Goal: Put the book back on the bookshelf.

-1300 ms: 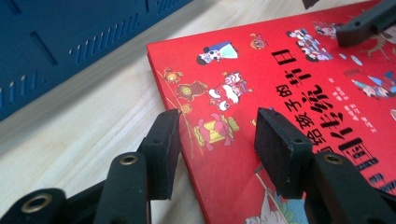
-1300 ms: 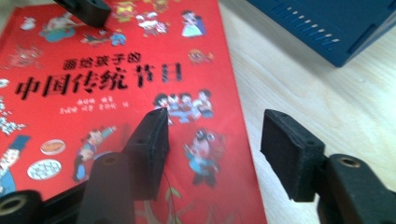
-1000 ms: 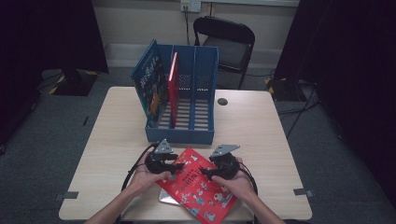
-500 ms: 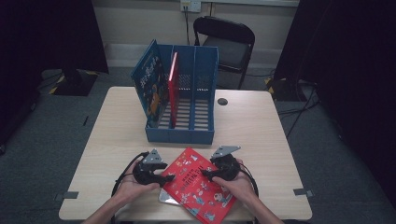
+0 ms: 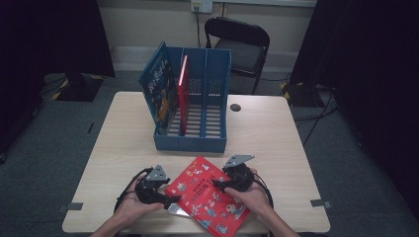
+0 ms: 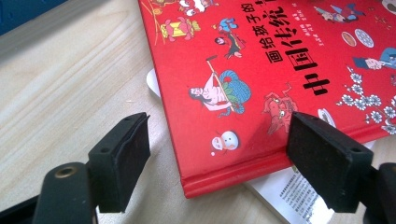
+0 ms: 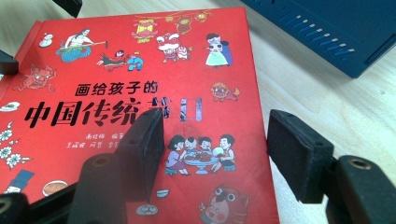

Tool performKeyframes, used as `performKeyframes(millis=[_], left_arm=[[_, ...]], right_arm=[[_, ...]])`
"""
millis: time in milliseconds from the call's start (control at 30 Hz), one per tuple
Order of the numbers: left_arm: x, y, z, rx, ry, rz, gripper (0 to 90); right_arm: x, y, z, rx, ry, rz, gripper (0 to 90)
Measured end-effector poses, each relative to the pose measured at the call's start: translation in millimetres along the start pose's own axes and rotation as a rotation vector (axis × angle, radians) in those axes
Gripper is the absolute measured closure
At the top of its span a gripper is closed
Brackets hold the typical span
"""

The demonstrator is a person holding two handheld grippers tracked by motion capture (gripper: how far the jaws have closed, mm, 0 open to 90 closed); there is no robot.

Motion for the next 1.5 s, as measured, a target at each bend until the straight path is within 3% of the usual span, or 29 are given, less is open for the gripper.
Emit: performKeyframes(millis=[333, 633, 767, 933, 1100, 1200, 1300, 1500], left_arm=[[3.8, 3.8, 8.5, 0.003, -0.023, 0.022, 30.6], [9.4, 11.5, 16.1, -0.022, -0.043, 0.048, 30.6], [11.9, 15.7, 18.3, -0.08, -0.057, 0.051, 30.9], [15.3, 19.4, 22.7, -0.105, -0.078, 0.048, 33.6], [15.4, 18.6, 26.8, -0.085, -0.096, 0.079, 42.9], [14.6, 15.4, 25.2, -0.088, -0.094, 0.053, 48.9], [14.3, 5.3, 19.5, -0.099, -0.075, 0.011, 42.8], [13.9, 1.8, 15.7, -0.106, -0.068, -0.012, 36.0]], right_arm=[[-7.5, -3.8, -7.7, 0.021, 0.006, -0.006, 35.1], [-16.6, -4.9, -17.3, 0.044, 0.003, -0.017, 34.8], [-19.8, -4.1, -20.5, 0.051, -0.002, -0.022, 34.8], [-26.4, -1.1, -27.2, 0.062, -0.008, -0.027, 34.8], [-30.4, 2.8, -30.8, 0.064, -0.008, -0.028, 34.4], [-31.4, 4.9, -31.6, 0.062, -0.008, -0.028, 34.4], [-31.7, 5.4, -31.9, 0.061, -0.007, -0.024, 34.5], [-31.5, 7.9, -31.3, 0.06, -0.004, -0.023, 34.6]])
Point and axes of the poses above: each handheld gripper's, and its own axes: x roughly forward along the jaws, z roughly out of its top, y roughly to its left, the point moved 8 cm from there along x, roughly forward along the jaws, and after that the axes turned 7 degrees about -x, right-handed, at the moved point
